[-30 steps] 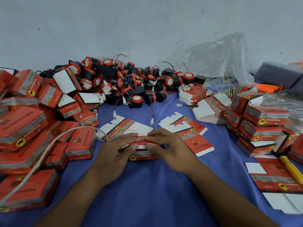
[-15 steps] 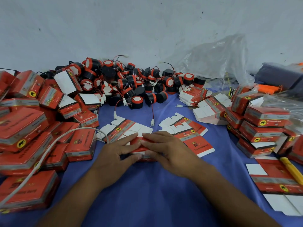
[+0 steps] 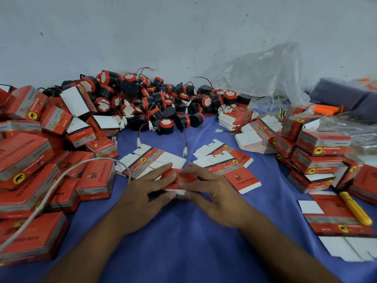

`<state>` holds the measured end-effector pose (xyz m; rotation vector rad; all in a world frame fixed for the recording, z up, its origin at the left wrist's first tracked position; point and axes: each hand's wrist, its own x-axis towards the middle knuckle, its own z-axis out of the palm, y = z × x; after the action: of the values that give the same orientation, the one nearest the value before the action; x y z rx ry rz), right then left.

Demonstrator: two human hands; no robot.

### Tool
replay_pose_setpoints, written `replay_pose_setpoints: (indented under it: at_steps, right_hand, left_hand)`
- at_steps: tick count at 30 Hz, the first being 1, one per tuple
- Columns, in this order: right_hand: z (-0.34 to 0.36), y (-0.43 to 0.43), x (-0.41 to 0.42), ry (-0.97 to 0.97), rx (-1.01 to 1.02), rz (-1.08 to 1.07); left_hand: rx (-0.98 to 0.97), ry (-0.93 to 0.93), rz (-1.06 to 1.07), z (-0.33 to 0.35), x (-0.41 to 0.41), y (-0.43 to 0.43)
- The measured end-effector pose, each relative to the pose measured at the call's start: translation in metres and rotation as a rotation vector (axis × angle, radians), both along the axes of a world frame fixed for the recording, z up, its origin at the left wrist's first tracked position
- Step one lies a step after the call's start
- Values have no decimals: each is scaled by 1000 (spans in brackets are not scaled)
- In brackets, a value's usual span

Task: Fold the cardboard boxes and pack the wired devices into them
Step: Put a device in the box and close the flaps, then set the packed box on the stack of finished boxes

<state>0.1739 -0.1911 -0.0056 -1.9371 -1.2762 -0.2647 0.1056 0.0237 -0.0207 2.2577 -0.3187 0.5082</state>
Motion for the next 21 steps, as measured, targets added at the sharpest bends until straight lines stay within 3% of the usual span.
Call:
replay_pose_setpoints:
  at_steps: [6, 13, 21]
  right_hand:
    - [1, 0, 3, 278, 97, -92]
    - [7, -3, 1, -8, 22, 0]
    - [9, -1, 1, -102, -41, 60]
  left_hand:
    - [62, -5, 7, 2, 6, -6]
    - [88, -33, -6, 1, 6, -7]
    - [105, -66, -47, -2, 10, -4]
